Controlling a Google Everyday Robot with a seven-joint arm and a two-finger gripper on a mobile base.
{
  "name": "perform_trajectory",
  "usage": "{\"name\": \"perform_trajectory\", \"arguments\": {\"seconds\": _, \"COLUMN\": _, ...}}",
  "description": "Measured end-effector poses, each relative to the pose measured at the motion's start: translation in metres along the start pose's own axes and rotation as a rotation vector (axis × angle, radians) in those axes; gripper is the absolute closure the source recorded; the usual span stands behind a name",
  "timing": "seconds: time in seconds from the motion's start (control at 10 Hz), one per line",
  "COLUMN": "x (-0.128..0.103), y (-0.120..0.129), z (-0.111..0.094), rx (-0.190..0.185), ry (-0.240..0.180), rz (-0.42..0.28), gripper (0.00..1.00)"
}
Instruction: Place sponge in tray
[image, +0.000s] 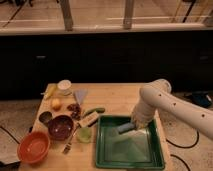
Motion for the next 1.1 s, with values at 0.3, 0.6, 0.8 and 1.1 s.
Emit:
{"name": "perform_trajectory", "arguments": {"seconds": 0.3, "x": -0.012, "y": 0.013, "z": 0.006, "rx": -0.015, "ry": -0.007, "rz": -0.041, "gripper": 0.98}}
{"name": "perform_trajectory", "arguments": {"seconds": 0.6, "x": -0.011, "y": 0.014, "z": 0.007, "rx": -0.017, "ry": -0.009, "rz": -0.073, "gripper": 0.95}}
{"name": "perform_trajectory", "arguments": {"seconds": 0.8, "x": -0.014, "y": 0.016, "z": 0.008, "rx": -0.024, "ry": -0.006, "rz": -0.094, "gripper": 0.91}}
{"name": "perform_trajectory", "arguments": {"seconds": 1.1, "x": -0.017, "y": 0.022, "z": 0.008, "rx": -0.027, "ry": -0.006, "rz": -0.122, "gripper": 0.91}}
